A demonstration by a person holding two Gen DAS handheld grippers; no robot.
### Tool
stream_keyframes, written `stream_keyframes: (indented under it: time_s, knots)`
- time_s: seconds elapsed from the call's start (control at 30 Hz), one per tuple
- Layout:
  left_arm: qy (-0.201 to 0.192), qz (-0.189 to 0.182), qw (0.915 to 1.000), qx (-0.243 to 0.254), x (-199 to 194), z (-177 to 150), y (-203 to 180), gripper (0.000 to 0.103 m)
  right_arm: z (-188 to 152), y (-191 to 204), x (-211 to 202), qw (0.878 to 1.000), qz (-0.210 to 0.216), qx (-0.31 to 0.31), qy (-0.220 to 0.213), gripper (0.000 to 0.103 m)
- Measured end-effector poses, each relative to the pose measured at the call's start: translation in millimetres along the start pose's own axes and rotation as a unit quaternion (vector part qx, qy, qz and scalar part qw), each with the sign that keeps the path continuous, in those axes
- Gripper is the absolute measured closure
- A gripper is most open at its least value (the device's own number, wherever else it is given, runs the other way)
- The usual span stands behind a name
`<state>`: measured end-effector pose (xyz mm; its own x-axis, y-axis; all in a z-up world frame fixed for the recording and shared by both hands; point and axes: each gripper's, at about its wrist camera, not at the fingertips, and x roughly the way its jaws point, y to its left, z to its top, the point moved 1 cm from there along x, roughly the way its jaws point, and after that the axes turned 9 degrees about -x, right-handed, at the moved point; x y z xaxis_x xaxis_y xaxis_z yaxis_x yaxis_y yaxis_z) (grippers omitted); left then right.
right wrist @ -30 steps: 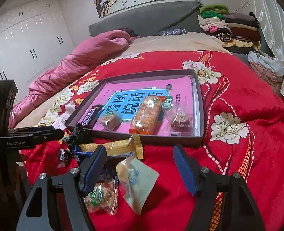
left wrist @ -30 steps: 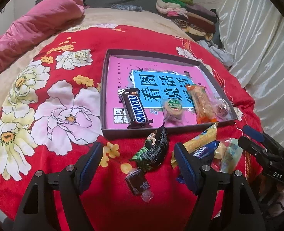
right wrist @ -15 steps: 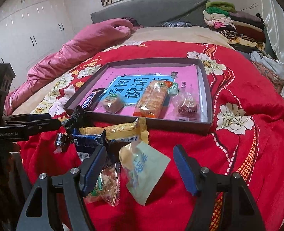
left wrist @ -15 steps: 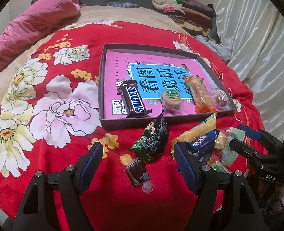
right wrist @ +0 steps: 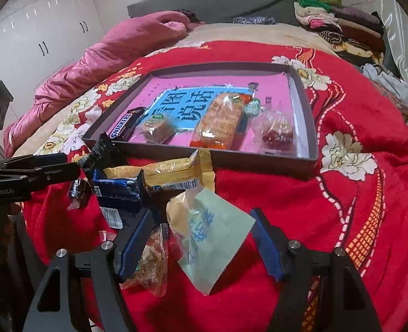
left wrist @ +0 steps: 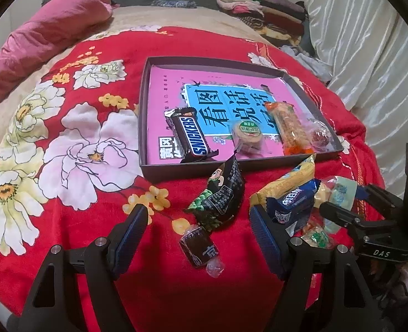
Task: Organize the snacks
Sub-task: 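Grasp the green-and-black pea snack bag with the left tool while the right tool grasps a clear bag, then lift the pea snack bag with the left tool while the right tool lifts the clear bag over the tray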
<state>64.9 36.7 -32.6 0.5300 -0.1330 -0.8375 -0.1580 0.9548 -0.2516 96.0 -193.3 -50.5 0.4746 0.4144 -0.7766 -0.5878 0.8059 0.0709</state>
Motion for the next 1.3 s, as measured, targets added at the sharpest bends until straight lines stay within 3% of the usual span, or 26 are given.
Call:
stream_keyframes:
  time_s: [0.13, 0.33, 0.43, 0.6, 0.77, 0.9, 1.1, 1.17, 1.3]
  knots:
    - [0.0, -0.001, 1.0, -0.001, 4, 1, -1, 0.026, 0, 0, 7, 1.0, 0.004, -0.002, 0.004, 0.035]
    - [0.001, 0.001, 1.0, 0.0, 12, 4, -1, 0.026, 2, 4, 16, 1.0, 0.014, -0.014, 0.008, 0.053]
    - [0.002, 0.002, 1.0, -0.002, 16, 5, -1, 0.026, 3, 9, 20, 0.999, 0.02, -0.028, 0.009, 0.069]
    - [0.001, 0.001, 1.0, -0.007, 23, 8, -2, 0.026, 4, 11, 23, 0.999, 0.019, -0.039, 0.01, 0.069]
    - [0.007, -0.008, 0.9999, -0.002, 30, 11, -7, 0.033, 5, 9, 20, 0.999, 0.025, -0.032, 0.006, 0.069]
    - [0.018, -0.023, 0.9996, -0.003, 37, 10, -13, 0.051, 4, 8, 14, 0.999, 0.027, -0.03, 0.0, 0.069]
    - [0.027, -0.032, 0.9991, -0.001, 42, 7, -17, 0.06, 4, 2, 2, 0.999, 0.029, -0.014, -0.017, 0.069]
    - [0.024, -0.045, 0.9987, -0.007, 38, 6, -15, 0.068, 4, -2, -2, 0.999, 0.031, -0.007, -0.024, 0.069]
    - [0.022, -0.053, 0.9982, -0.018, 30, 6, -11, 0.071, 5, -6, -10, 0.999, 0.035, 0.006, -0.041, 0.069]
